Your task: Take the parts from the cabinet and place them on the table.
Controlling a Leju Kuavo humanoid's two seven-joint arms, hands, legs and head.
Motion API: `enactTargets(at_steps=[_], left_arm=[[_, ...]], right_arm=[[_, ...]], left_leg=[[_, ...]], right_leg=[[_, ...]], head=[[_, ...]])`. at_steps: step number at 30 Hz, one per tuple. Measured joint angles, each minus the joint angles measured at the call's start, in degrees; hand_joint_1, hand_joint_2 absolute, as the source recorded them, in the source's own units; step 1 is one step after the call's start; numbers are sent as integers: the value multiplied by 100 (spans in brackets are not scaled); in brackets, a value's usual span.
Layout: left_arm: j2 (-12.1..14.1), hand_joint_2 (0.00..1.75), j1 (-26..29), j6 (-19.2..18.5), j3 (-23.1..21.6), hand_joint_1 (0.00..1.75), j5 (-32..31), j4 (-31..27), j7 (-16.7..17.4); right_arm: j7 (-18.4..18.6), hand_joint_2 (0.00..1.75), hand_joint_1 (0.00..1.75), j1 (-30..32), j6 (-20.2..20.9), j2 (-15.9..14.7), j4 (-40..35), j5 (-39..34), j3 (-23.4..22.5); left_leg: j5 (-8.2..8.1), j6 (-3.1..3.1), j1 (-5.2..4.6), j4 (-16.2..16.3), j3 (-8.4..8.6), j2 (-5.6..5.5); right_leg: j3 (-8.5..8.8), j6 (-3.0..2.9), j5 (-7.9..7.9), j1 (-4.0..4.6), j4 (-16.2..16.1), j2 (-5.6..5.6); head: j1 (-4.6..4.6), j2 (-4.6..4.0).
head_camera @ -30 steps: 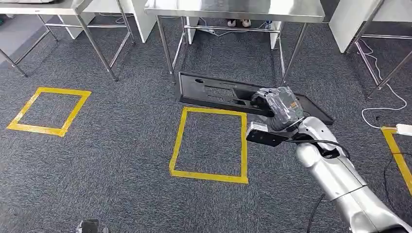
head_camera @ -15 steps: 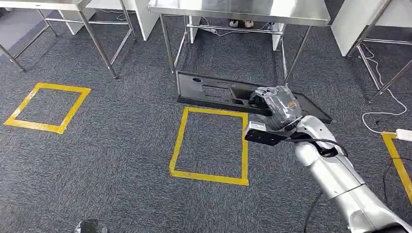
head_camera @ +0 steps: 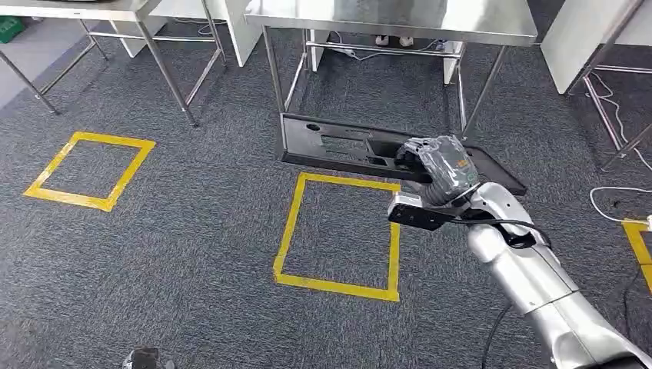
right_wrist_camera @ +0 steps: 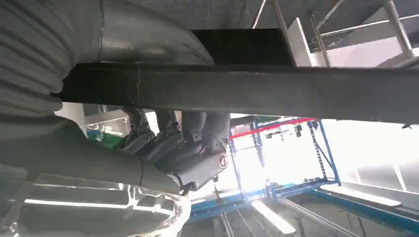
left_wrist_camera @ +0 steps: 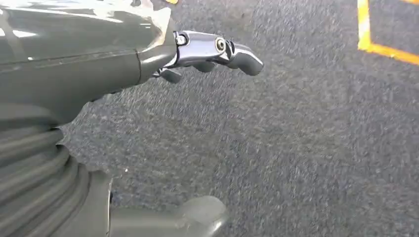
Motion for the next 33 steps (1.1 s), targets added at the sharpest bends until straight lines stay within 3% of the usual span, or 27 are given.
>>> enactTargets(at_steps=[1,2,3,5,7,8,11,12,13,14,16,17,18,19,20,22,23,24,26,27,28,29,30,32,33], left_arm=[[-2,175,5,0,0,0,0,2,0],[-7,175,14,0,0,0,0,4,0],[-11,175,17,0,-2,0,0,7,0],[-11,175,18,0,-5,0,2,9,0],[2,175,15,4,-9,0,2,9,0],[11,175,7,7,-13,0,2,9,0],[11,175,8,11,-31,0,2,9,-2],[11,175,6,13,-33,0,2,9,-2],[4,175,15,13,-37,0,2,7,-2],[2,175,6,15,-42,0,0,7,-13],[-4,175,0,15,-44,0,0,7,-11],[-4,175,2,15,-44,0,2,7,-11],[-4,175,8,15,-44,0,2,9,-11],[-7,175,15,13,-44,0,2,9,-11],[-9,175,18,13,-44,0,2,9,-11],[-20,175,17,-24,-46,0,2,9,-11],[-15,175,14,-37,-46,0,2,9,-11],[-9,175,13,-42,-46,0,2,9,-15],[-11,175,19,-42,-48,0,2,9,-15],[-11,175,16,-44,-48,0,2,9,-15],[-7,175,13,-44,-50,0,0,4,-20],[-11,175,7,-46,-53,0,0,4,-28],[-4,175,5,-46,-53,0,0,4,-31],[7,175,27,-48,-50,0,2,9,-28],[7,175,39,-59,-53,0,0,11,-28]], right_arm=[[0,175,147,5,2,0,0,0,7],[0,175,147,8,2,2,0,2,9],[0,175,147,9,2,4,0,0,15],[0,175,147,9,2,9,0,2,13],[0,175,147,6,2,13,0,2,2],[0,175,147,-1,2,15,0,2,2],[2,175,147,-1,2,15,0,7,2],[2,175,147,-7,2,15,-4,7,-4],[2,175,147,4,2,11,-9,9,-20],[2,175,147,-11,2,15,-9,5,-24],[0,175,147,-19,4,7,-6,2,-24],[2,175,147,6,4,2,-2,7,-24],[2,175,147,31,4,-7,5,7,-24],[2,175,147,51,4,-9,5,7,-24],[2,175,147,58,4,-9,5,7,-24],[0,175,147,43,4,-11,5,4,-31],[2,175,147,38,9,-11,7,2,-28],[0,175,147,23,18,-9,9,0,-28],[2,175,147,26,20,-11,9,-2,-39],[0,175,147,20,20,-17,7,-2,-42],[0,175,147,13,20,-13,0,-2,-44],[0,175,147,7,20,-7,0,-2,-46],[0,175,147,1,20,-9,-2,-2,-48],[0,175,147,6,20,-7,0,-2,-39],[0,175,147,10,22,-4,2,-2,-31]], left_leg=[[-190,-17,9,465,-253,18],[-269,-28,16,817,-469,26],[-238,-26,19,945,-586,29],[173,27,18,416,-387,30],[703,152,-10,-670,157,32],[609,176,-38,-812,254,43],[569,220,-84,-834,247,37],[586,247,-78,-917,310,31],[625,258,-12,-1011,403,37],[618,301,-25,-1051,450,28],[592,323,-29,-1049,481,18],[569,330,-30,-1044,487,4],[545,329,-31,-1042,502,-10],[517,322,-31,-1041,534,-26],[484,311,-30,-1037,575,-41],[381,265,-26,-1001,669,-60],[319,221,-60,-959,674,-67],[261,194,-73,-943,664,-73],[233,140,-45,-966,696,-66],[210,107,-38,-967,704,-65],[173,73,-16,-912,658,-48],[91,25,-20,-697,599,-19],[-68,-16,-5,-324,409,4],[-382,-74,23,612,-161,26],[-375,-79,29,878,-387,31]], right_leg=[[6,-15,-11,5,1,0],[10,-24,-19,8,2,0],[19,-34,-29,12,2,0],[74,-41,-65,19,1,3],[161,-18,-127,31,-9,3],[166,8,-149,74,-3,4],[181,94,-184,49,-53,-4],[222,134,-195,81,-91,-6],[177,145,-229,81,-18,-14],[92,124,-335,79,223,-8],[-412,85,-642,71,1098,-2],[-699,92,-752,70,1529,-2],[-878,130,-741,69,1729,-2],[-891,182,-602,68,1602,-3],[-761,238,-390,67,1256,-4],[-311,336,150,40,184,-8],[-209,287,208,40,-67,-20],[-139,200,178,53,-91,-8],[-143,92,140,84,-85,-3],[-126,63,134,80,-97,1],[-65,31,129,15,-125,7],[-12,-27,88,16,-127,5],[31,-73,53,16,-126,3],[109,-101,-26,22,-123,5],[163,-93,-74,26,-123,10]], head=[[-2,0],[-2,0],[-2,0],[-6,0],[-2,0],[11,0],[2,0],[-4,0],[11,0],[15,0],[24,0],[22,0],[28,0],[20,0],[26,0],[26,0],[39,0],[39,0],[37,0],[39,0],[33,0],[9,0],[-2,0],[2,0],[0,0]])
